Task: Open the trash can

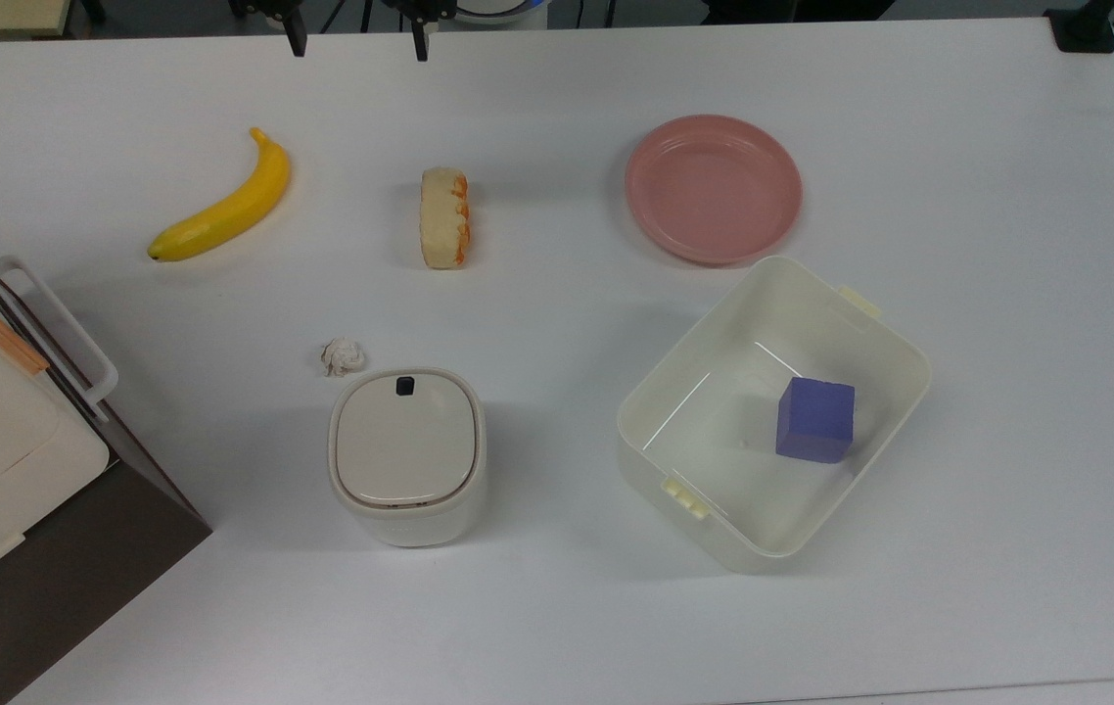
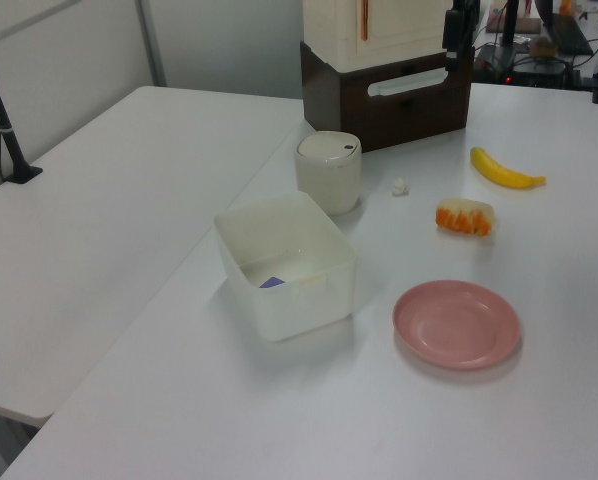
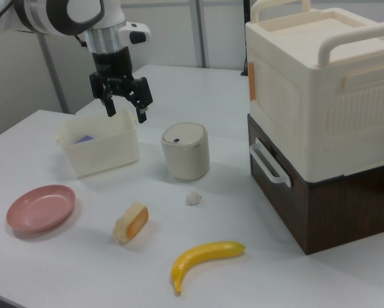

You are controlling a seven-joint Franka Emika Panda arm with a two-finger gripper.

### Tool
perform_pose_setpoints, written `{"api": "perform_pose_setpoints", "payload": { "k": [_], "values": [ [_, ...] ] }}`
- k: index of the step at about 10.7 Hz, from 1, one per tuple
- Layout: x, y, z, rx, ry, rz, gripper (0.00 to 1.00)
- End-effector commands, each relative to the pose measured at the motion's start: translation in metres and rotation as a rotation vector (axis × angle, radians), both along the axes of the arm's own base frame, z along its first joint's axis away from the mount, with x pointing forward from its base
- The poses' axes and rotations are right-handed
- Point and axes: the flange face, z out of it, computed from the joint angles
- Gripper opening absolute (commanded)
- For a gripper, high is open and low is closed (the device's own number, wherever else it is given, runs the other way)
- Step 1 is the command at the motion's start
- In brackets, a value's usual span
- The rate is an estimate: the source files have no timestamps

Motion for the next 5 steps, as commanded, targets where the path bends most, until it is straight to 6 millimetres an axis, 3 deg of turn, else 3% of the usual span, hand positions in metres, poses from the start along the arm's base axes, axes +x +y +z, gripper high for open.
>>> {"api": "perform_pose_setpoints", "payload": {
  "k": [1,5],
  "values": [
    [0.0001,0.0015,0.0001,0.012,-0.014,-0.015,1.00],
    [0.0012,-0.0023,-0.0015,0.012,-0.013,-0.023,1.00]
  ]
}}
